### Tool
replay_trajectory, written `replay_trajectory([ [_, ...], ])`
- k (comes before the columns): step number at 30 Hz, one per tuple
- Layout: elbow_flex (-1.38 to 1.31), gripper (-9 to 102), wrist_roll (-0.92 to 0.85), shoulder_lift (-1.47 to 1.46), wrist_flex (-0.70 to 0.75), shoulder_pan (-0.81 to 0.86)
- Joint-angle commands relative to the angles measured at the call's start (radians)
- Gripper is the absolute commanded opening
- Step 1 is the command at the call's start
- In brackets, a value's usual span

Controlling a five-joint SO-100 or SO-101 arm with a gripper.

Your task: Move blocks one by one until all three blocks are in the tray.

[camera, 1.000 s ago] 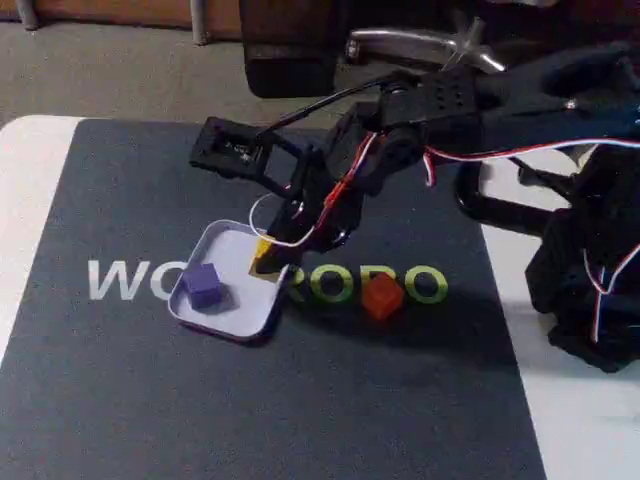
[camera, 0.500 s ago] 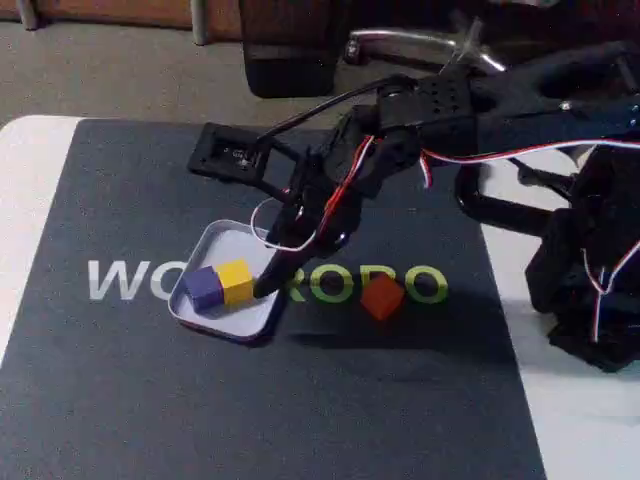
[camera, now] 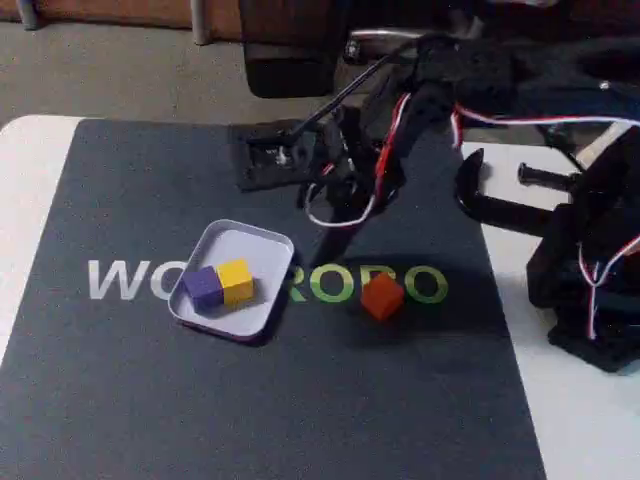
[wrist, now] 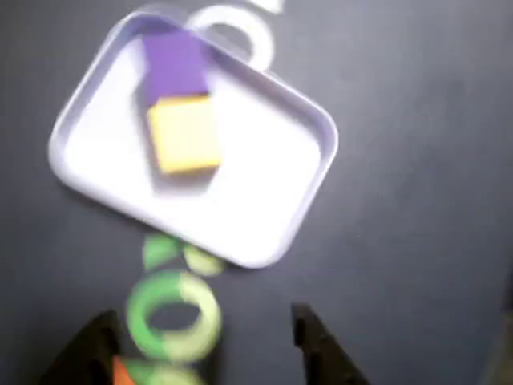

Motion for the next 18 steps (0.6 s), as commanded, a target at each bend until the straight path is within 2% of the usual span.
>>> replay_trajectory([
  [1, 0.017, 25, -0.178, 0.060, 0.018, 0.031],
  [3, 0.043, 25, -0.261, 0.078, 0.028, 0.041],
  [6, 0.091, 25, -0.296, 0.110, 0.029, 0.041],
  [12, 0.250, 25, -0.233, 0.301, 0.035, -0.018],
  [18, 0.337, 25, -0.196, 0.489, 0.115, -0.040],
])
